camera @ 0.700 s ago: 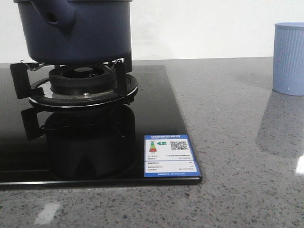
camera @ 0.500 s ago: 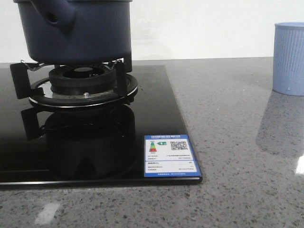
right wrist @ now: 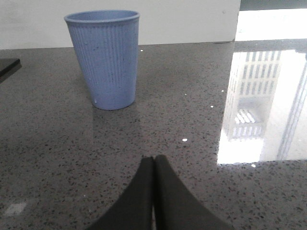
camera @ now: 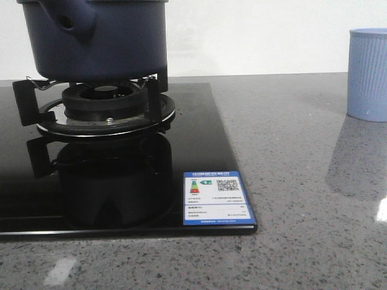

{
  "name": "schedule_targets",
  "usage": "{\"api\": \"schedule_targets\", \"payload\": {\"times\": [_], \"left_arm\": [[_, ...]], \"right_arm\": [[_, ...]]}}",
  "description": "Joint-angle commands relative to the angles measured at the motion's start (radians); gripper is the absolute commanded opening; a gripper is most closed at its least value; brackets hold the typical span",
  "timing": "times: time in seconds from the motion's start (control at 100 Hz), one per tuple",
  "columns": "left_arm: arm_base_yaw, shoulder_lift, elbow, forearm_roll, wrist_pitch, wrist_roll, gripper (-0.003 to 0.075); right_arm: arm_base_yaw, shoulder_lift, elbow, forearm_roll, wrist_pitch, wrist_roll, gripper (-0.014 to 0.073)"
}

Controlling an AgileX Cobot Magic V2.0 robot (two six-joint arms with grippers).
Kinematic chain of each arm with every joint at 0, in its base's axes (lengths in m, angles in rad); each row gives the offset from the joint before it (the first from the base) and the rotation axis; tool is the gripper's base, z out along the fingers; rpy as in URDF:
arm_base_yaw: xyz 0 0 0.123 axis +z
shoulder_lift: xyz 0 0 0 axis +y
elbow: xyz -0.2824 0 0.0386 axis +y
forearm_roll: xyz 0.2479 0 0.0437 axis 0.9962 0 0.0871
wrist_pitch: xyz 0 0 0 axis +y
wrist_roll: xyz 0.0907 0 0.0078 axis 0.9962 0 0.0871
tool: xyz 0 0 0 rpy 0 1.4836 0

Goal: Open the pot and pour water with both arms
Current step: 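Move left gripper toward the pot lid knob, right gripper toward the cup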

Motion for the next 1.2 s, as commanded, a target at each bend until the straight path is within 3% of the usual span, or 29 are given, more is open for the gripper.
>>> {"api": "schedule_targets", "payload": {"times": [0.0, 0.35, 0.45, 0.71, 0.97, 1.1, 1.19], "left_arm": [[-0.006, -0.026, 0.013, -0.001, -0.084, -0.006, -0.0020], [-0.006, -0.026, 0.013, -0.001, -0.113, -0.006, -0.0020], [-0.006, -0.026, 0.013, -0.049, -0.139, -0.006, -0.0020], [-0.006, -0.026, 0.013, -0.260, -0.240, -0.006, -0.0020], [-0.006, -0.026, -0.002, -0.699, -0.245, -0.006, -0.0020], [-0.006, -0.024, -0.079, -0.668, -0.221, 0.006, -0.0020], [-0.006, -0.002, -0.177, -0.520, -0.161, 0.016, -0.0020]], "right_arm": [[-0.006, -0.018, 0.025, -0.005, -0.074, -0.004, -0.0069], [-0.006, -0.018, 0.025, -0.005, -0.095, -0.004, -0.0069], [-0.006, -0.018, 0.025, 0.053, -0.107, -0.004, -0.0069], [-0.006, -0.018, 0.025, 0.337, -0.230, -0.004, -0.0069], [-0.006, -0.018, 0.013, 0.667, -0.227, -0.004, -0.0069], [-0.006, -0.018, -0.050, 0.662, -0.188, -0.004, -0.0066], [-0.006, 0.005, -0.122, 0.601, -0.132, -0.006, -0.0065]]}}
